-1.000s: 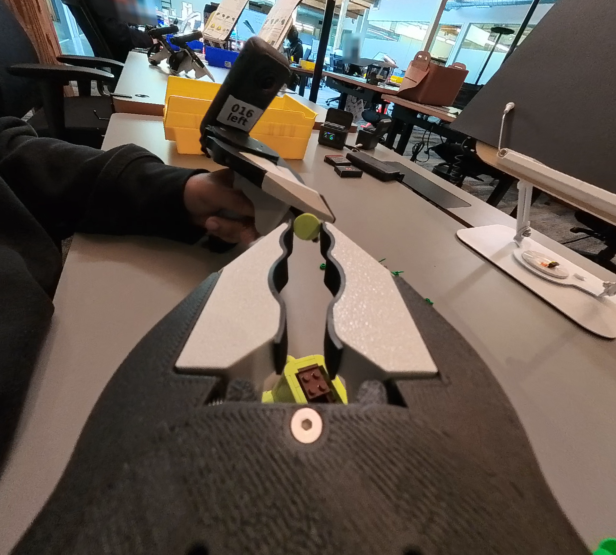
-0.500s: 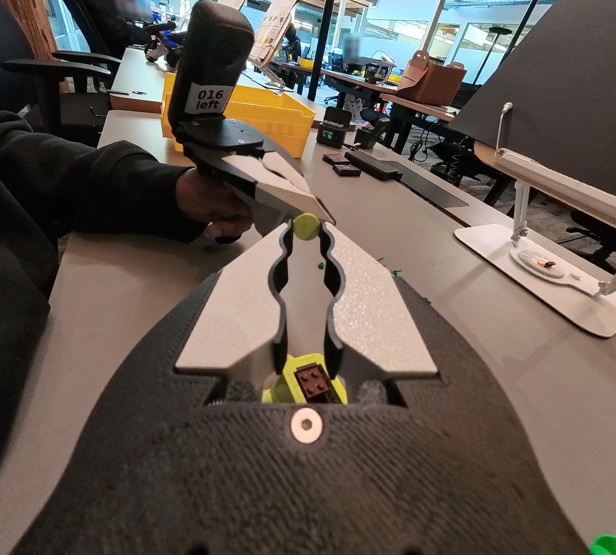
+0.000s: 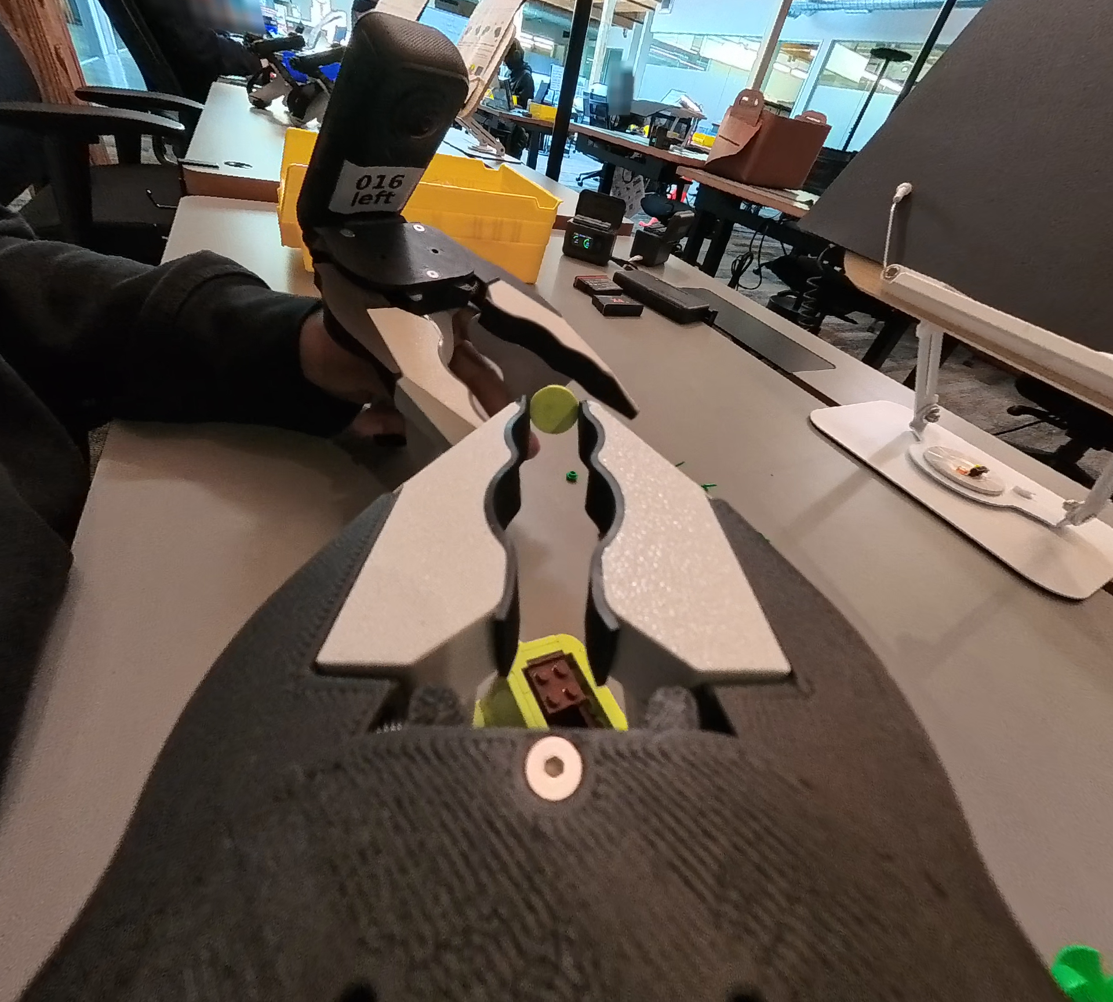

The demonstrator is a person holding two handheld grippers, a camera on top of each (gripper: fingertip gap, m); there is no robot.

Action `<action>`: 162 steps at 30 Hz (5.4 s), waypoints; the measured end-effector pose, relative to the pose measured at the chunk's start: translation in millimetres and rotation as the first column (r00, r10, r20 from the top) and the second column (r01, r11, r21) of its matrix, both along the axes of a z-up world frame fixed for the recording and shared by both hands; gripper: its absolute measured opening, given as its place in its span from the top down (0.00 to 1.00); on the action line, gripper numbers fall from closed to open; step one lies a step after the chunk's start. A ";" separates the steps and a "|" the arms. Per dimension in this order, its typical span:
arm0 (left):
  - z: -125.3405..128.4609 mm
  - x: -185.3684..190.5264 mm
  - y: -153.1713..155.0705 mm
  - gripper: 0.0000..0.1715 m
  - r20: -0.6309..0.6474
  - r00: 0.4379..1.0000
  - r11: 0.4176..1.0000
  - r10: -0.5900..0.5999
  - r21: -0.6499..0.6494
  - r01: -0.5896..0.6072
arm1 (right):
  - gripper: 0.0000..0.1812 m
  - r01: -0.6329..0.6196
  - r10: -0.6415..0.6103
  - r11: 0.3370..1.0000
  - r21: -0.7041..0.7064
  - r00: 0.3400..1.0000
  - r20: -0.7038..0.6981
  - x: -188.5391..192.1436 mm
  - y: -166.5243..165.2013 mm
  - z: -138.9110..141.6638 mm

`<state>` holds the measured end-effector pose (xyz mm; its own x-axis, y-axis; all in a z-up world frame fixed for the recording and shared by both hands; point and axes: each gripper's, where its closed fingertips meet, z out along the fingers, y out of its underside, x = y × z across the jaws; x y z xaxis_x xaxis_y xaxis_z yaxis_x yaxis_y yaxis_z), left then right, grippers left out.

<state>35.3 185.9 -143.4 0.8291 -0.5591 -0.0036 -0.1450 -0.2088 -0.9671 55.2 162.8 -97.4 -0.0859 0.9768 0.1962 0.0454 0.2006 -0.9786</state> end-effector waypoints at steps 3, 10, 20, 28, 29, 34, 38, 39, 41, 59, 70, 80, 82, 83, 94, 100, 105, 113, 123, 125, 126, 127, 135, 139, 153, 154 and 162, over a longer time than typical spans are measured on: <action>2.2 -4.0 3.6 0.41 0.016 0.999 0.999 0.036 0.008 -0.036 | 0.92 0.006 -0.006 1.000 -0.003 1.000 -0.002 0.1 1.7 0.2; -0.7 -4.9 3.3 0.08 0.101 0.994 0.998 0.027 -0.067 -0.020 | 0.92 0.026 -0.026 1.000 -0.005 1.000 -0.005 -0.4 6.3 0.4; -6.2 -0.7 2.3 0.09 0.071 0.997 0.995 0.040 -0.096 -0.033 | 0.93 0.050 -0.050 0.999 -0.010 0.998 -0.041 0.5 10.6 7.0; 7.0 -13.9 8.1 0.15 0.028 0.995 0.995 0.092 0.034 -0.093 | 0.92 0.076 -0.070 0.995 0.060 0.993 -0.090 1.9 10.2 14.2; 9.5 -14.6 8.1 0.16 0.034 0.995 0.994 0.094 0.048 -0.096 | 0.93 0.079 -0.072 0.994 0.070 0.992 -0.103 3.0 10.0 16.4; 20.6 -16.4 8.6 0.20 0.054 0.993 0.987 0.109 0.114 -0.115 | 0.92 0.107 -0.091 0.990 0.088 0.982 -0.164 10.1 12.1 26.0; 21.5 -24.5 11.5 0.26 0.046 0.987 0.976 0.152 0.148 -0.157 | 0.92 0.130 -0.111 0.988 0.087 0.974 -0.197 13.7 13.0 30.3; 22.1 -26.3 11.9 0.27 0.049 0.986 0.974 0.160 0.154 -0.166 | 0.92 0.134 -0.114 0.987 0.088 0.972 -0.205 14.3 12.5 31.5; 26.7 -28.6 11.3 0.30 0.070 0.983 0.969 0.168 0.172 -0.178 | 0.92 0.147 -0.124 0.985 0.087 0.966 -0.226 15.2 12.0 34.4; 41.7 -50.6 16.8 0.41 0.104 0.976 0.961 0.189 0.184 -0.206 | 0.93 0.362 -0.363 0.932 0.024 0.932 0.016 -0.5 44.3 12.2; 26.2 -91.1 19.5 0.65 0.158 0.945 0.951 0.288 0.066 -0.301 | 0.93 0.368 -0.218 0.921 -0.127 0.759 0.614 -60.5 90.4 -62.5; 24.3 -69.4 12.7 0.68 -0.021 0.964 0.948 0.266 0.189 -0.257 | 0.85 0.319 -0.088 0.932 -0.170 0.658 0.748 -73.9 90.9 -114.6; 16.3 -62.2 11.0 0.66 -0.003 0.966 0.959 0.258 0.125 -0.256 | 0.78 0.326 -0.077 0.922 -0.209 0.683 0.726 -71.2 91.7 -104.1; 18.4 -57.6 8.2 0.65 0.014 0.966 0.960 0.257 0.114 -0.257 | 0.77 0.334 -0.080 0.916 -0.224 0.697 0.712 -67.6 91.4 -95.6; 57.3 16.8 -61.2 0.68 -0.010 0.960 0.944 0.281 0.183 -0.274 | 0.77 0.388 -0.363 0.891 -0.236 0.921 0.144 42.1 12.9 50.2; 63.5 80.3 -109.9 0.69 0.011 0.945 0.922 0.325 0.217 -0.320 | 0.77 0.329 -0.326 0.923 -0.198 0.944 0.049 112.1 -37.1 71.4; 57.9 148.1 -126.5 0.70 0.025 0.947 0.924 0.319 0.216 -0.317 | 0.77 0.378 -0.384 0.906 -0.193 0.923 0.006 185.5 -43.6 74.4; 54.8 252.2 -109.4 0.70 0.071 0.990 0.988 0.126 0.083 -0.131 | 0.78 0.511 -0.529 0.831 -0.219 0.848 -0.030 278.9 -27.1 70.8; 58.3 445.0 -150.5 0.71 0.139 0.973 0.983 -0.184 0.053 0.178 | 0.78 0.838 -0.856 0.510 -0.193 0.516 -0.026 535.2 -80.4 61.5; 65.5 488.7 -169.2 0.71 0.147 0.961 0.971 -0.236 0.068 0.229 | 0.79 0.866 -0.889 0.452 -0.214 0.457 -0.027 588.6 -104.0 54.9; 68.7 508.4 -178.0 0.71 0.141 0.957 0.966 -0.255 0.084 0.245 | 0.79 0.875 -0.901 0.429 -0.222 0.433 -0.036 612.6 -115.2 51.9; 70.9 526.8 -186.3 0.71 0.134 0.954 0.962 -0.267 0.101 0.255 | 0.80 0.884 -0.911 0.409 -0.228 0.409 -0.048 635.1 -125.0 49.1; 62.1 625.2 -244.9 0.69 0.115 0.934 0.941 -0.338 0.027 0.337 | 0.80 0.899 -0.952 0.305 -0.315 0.293 -0.085 752.4 -159.5 23.2; 32.1 640.2 -230.2 0.69 0.098 0.942 0.945 -0.321 -0.031 0.325 | 0.81 0.867 -0.958 0.278 -0.414 0.280 -0.057 770.1 -166.8 -37.3; -69.2 793.9 -78.7 0.79 0.241 0.771 0.618 -0.590 -0.480 0.622 | 0.85 0.939 -0.987 0.087 -0.333 0.127 0.100 897.2 -121.7 -85.2; -49.5 820.6 -78.5 0.80 0.235 0.737 0.582 -0.634 -0.483 0.654 | 0.83 0.936 -0.989 0.044 -0.349 0.089 0.115 916.5 -127.0 -71.5; 56.5 1014.6 -176.9 0.82 0.152 0.551 0.279 -0.820 -0.735 0.618 | 0.69 0.739 -0.923 -0.216 -0.638 -0.368 -0.114 1106.9 -232.3 98.4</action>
<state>1049.9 9.0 -86.9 0.1095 -0.8378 0.5349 -0.7515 -0.4220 -0.5071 1162.2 -69.5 1.0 0.8644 -0.1948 -0.4635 -0.4200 0.2269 -0.8787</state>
